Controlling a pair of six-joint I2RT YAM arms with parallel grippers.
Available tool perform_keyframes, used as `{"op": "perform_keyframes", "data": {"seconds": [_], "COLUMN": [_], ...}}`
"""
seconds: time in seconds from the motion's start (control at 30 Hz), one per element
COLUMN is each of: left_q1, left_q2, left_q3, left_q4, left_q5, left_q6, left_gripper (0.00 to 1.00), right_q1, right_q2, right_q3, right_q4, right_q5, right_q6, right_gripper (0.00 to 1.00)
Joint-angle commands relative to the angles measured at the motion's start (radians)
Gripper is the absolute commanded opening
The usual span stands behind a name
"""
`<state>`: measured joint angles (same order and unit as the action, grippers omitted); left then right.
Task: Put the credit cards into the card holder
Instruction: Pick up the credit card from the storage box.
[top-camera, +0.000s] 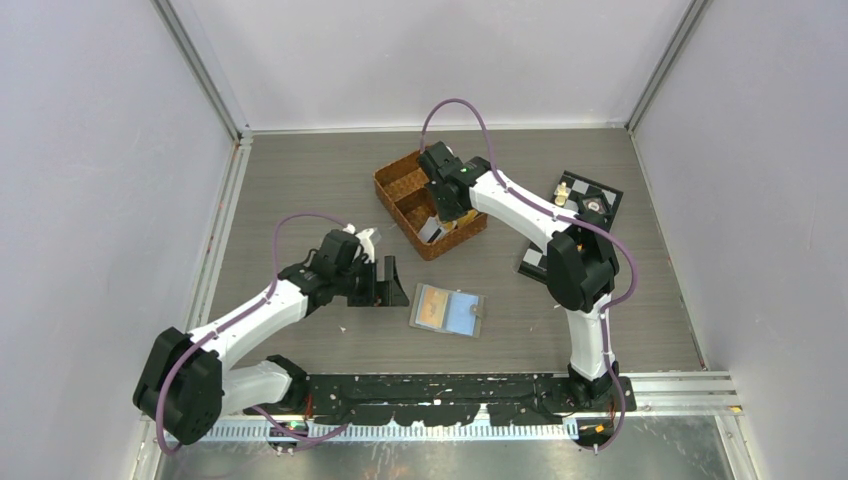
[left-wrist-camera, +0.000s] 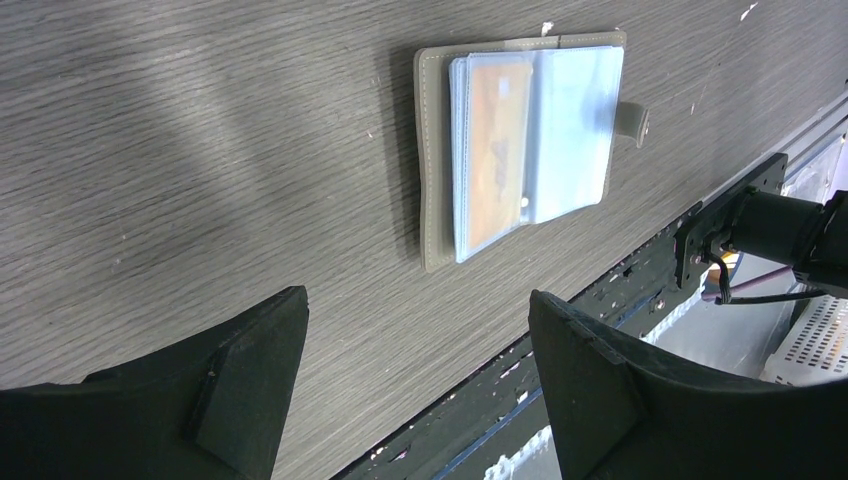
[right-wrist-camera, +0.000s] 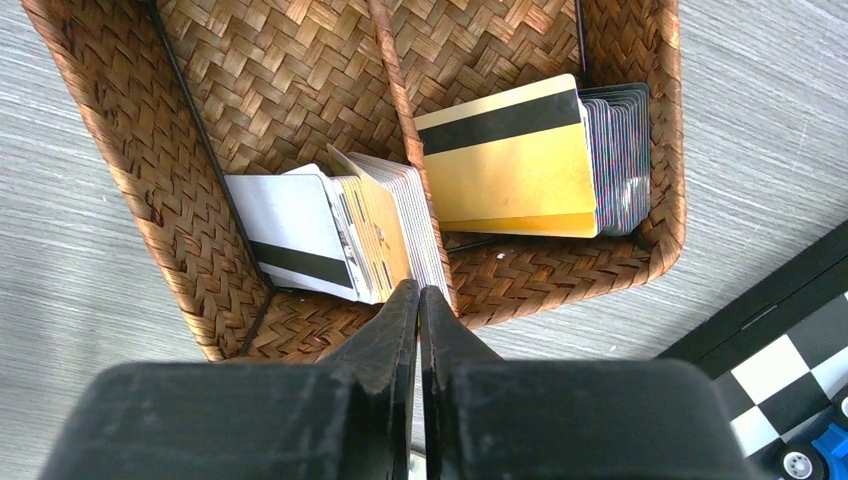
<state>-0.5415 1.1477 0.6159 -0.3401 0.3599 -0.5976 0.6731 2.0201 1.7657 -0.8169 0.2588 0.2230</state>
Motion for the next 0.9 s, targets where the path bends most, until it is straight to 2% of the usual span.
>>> {"op": "perform_keyframes", "data": {"seconds": [0.0,0.13,0.5,0.87], "left_q1": [0.008,0.012,0.021,0.025], "left_q2": [-0.029,-0.036,-0.051,-0.060], "left_q3": [-0.008,-0.010,-0.013,-0.022], "left_q4": [0.033,0.030,0.032,0.030], "left_q5": [0.016,0.015,0.014,0.014], "left_q6": [0.002,0.002,0.000,-0.003], "left_gripper": [0.83,0.83,0.83,0.83], "right_q1": [-0.001,-0.001,0.000,-0.001], "right_q2": [0.000,0.008,-0.081,-0.092], "right_q3": [0.044,0.047,0.041,0.013], "right_q4": [0.002,0.002,0.024,0.026], "right_q5": [0.007,0.004,-0.081,-0.066], "right_q6": [-0.025,-0.030,-0.035,-0.043], "right_gripper": [0.07,0.01,0.01,0.01]}}
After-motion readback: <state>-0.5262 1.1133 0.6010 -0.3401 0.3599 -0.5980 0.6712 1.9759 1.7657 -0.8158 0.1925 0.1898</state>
